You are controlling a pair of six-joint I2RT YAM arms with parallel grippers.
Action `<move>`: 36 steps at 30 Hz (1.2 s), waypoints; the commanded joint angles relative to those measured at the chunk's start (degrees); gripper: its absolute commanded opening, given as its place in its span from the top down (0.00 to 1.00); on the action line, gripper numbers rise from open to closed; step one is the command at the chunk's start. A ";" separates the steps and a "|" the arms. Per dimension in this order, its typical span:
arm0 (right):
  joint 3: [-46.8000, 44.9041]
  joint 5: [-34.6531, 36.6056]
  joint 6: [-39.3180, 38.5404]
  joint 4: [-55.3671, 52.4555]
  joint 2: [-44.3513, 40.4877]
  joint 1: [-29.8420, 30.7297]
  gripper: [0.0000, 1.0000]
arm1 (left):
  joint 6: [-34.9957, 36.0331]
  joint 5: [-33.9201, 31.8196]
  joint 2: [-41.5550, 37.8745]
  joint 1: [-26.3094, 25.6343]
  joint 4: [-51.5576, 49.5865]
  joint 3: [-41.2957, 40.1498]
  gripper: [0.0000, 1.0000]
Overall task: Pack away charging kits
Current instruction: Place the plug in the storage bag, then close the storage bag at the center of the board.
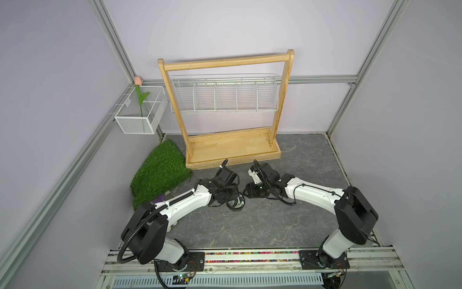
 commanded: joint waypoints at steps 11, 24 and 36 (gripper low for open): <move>-6.58 -3.67 -0.32 8.26 -1.13 -1.86 0.57 | 1.61 1.24 10.09 -4.52 -2.80 7.57 1.00; -7.42 -7.10 -1.05 8.93 -2.47 -2.83 0.52 | 0.06 2.79 10.47 -5.39 -1.38 8.27 0.82; -4.25 -8.54 -0.53 9.33 3.14 -2.63 0.49 | 1.13 6.95 0.38 -0.60 -2.32 4.91 0.52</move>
